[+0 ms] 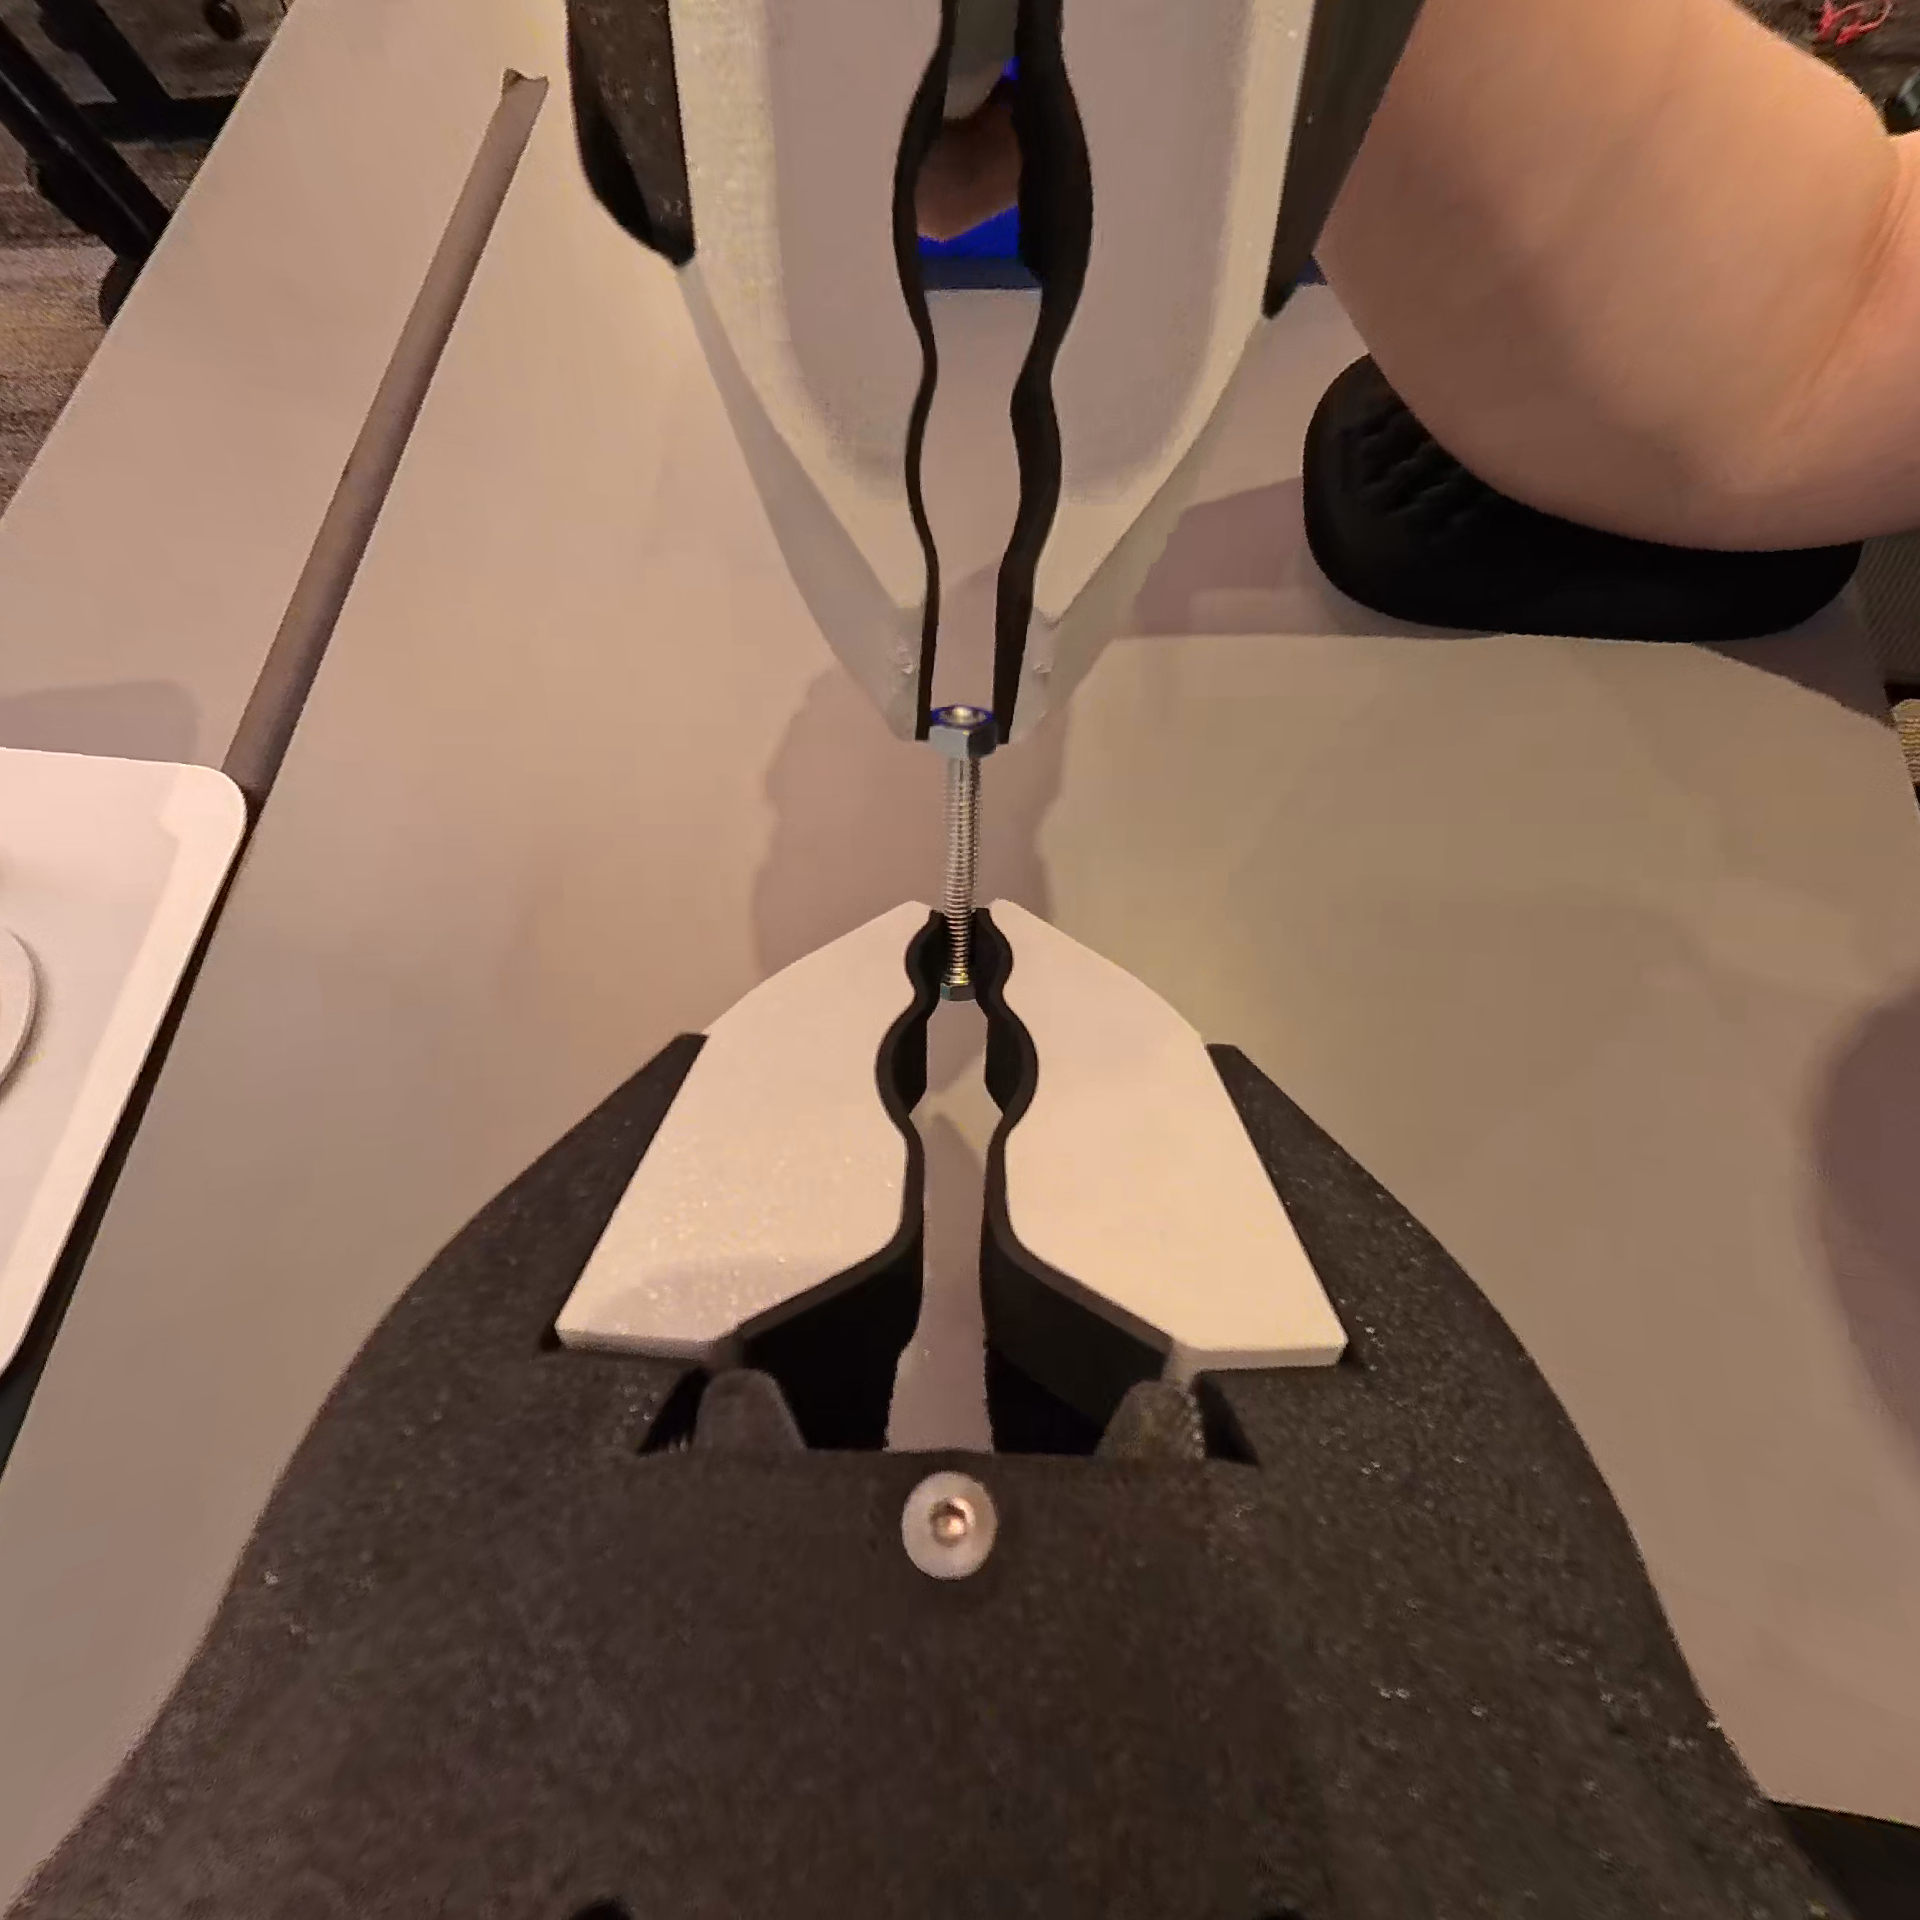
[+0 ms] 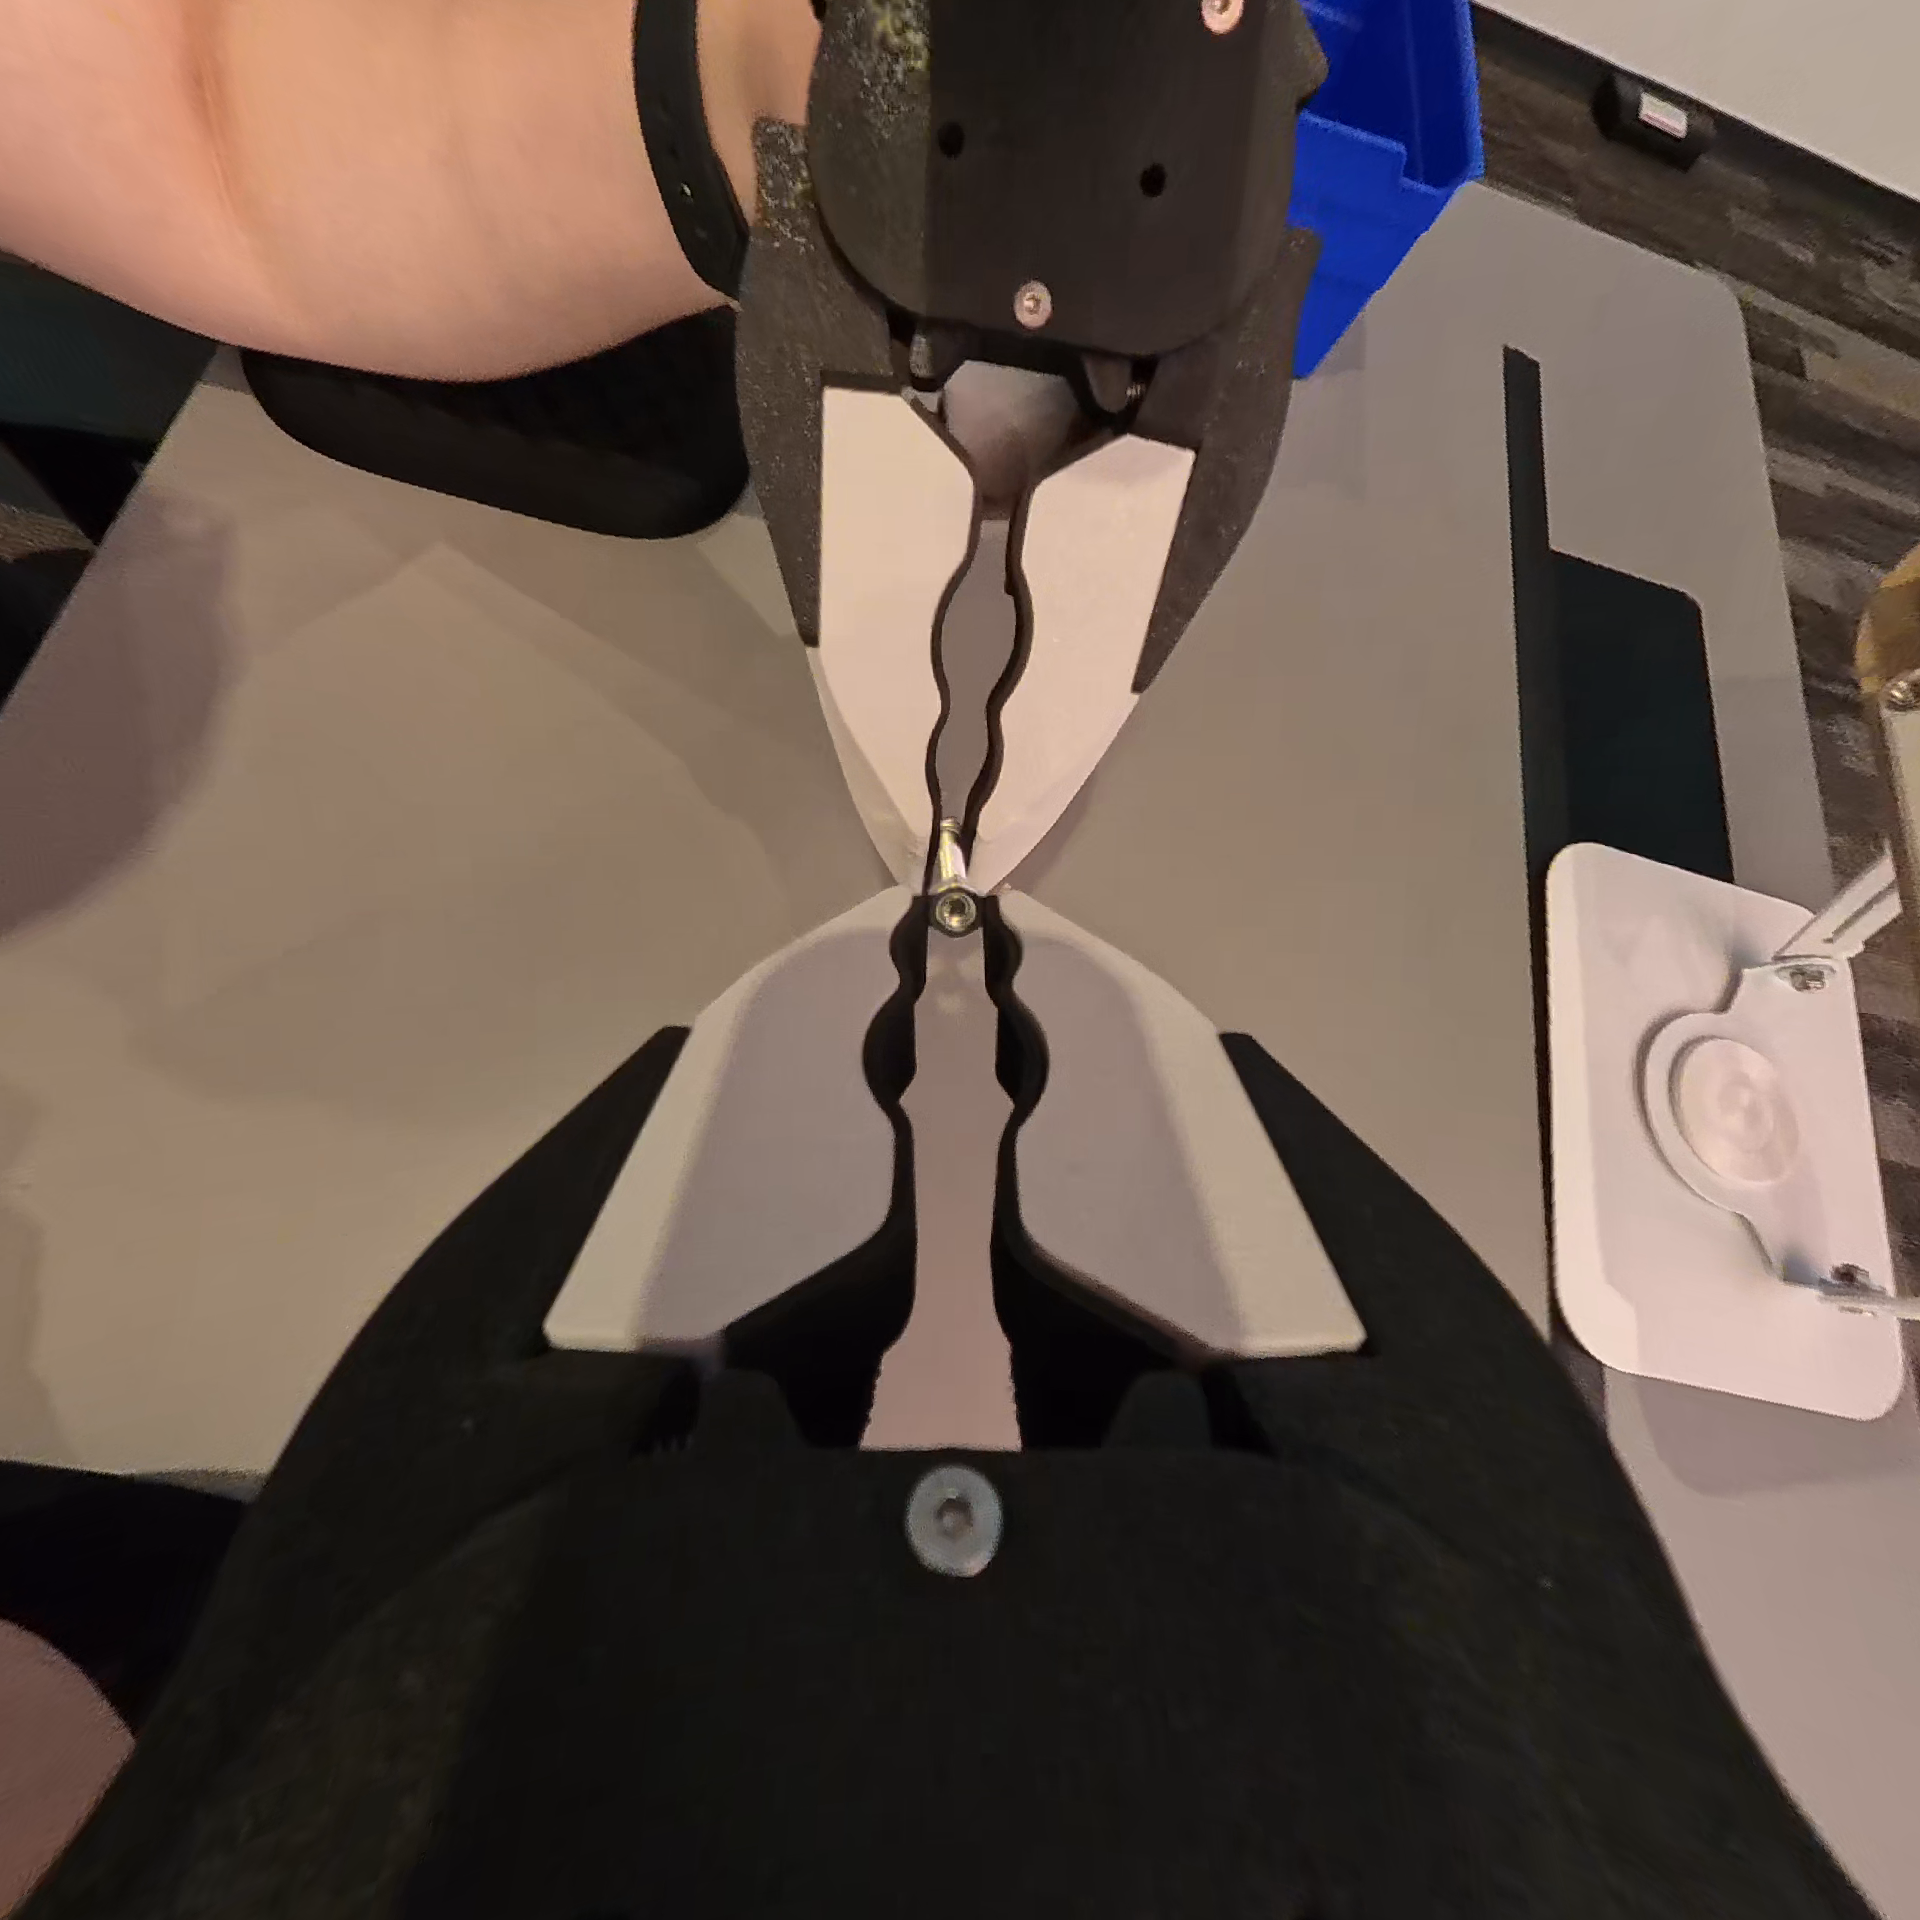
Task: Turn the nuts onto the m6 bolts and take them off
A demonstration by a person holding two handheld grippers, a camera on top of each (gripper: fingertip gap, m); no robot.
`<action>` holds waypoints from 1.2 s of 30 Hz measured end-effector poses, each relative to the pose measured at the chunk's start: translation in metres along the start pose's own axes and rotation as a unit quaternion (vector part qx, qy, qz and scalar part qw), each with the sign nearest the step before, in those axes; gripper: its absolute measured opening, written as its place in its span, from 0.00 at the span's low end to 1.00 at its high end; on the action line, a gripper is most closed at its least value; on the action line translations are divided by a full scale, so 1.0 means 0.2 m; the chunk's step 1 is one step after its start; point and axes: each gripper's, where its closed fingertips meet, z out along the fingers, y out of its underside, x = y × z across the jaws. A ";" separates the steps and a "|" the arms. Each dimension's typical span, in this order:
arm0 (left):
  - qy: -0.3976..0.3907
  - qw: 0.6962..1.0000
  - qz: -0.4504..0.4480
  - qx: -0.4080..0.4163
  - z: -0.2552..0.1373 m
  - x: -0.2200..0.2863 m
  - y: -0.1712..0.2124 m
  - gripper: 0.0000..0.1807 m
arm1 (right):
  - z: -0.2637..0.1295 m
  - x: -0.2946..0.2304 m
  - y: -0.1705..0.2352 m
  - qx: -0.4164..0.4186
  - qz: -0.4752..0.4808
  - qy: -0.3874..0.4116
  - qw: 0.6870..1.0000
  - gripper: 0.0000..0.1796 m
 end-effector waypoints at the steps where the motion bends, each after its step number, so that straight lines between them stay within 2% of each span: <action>1: -0.004 1.000 -0.003 -0.001 0.00 -0.01 0.00 0.03 | 0.00 0.01 0.00 -0.007 0.003 0.007 1.000 0.05; 4: -0.024 1.000 -0.013 0.000 0.00 -0.05 0.00 0.03 | 0.01 0.05 0.00 -0.006 0.037 0.020 0.999 0.05; 9: -0.086 0.995 -0.041 -0.006 -0.04 -0.16 0.01 0.03 | 0.03 0.16 -0.02 0.034 0.160 0.030 0.986 0.05; 16: -0.166 0.983 -0.077 -0.014 -0.07 -0.28 0.03 0.03 | 0.05 0.29 -0.03 0.103 0.334 0.030 0.937 0.05; 25: -0.223 0.973 -0.038 -0.036 -0.04 -0.32 0.03 0.03 | 0.04 0.30 0.01 0.080 0.382 0.055 0.919 0.05; 36: -0.332 0.941 -0.023 -0.069 -0.04 -0.42 0.04 0.03 | 0.04 0.38 0.05 0.103 0.433 0.087 0.891 0.05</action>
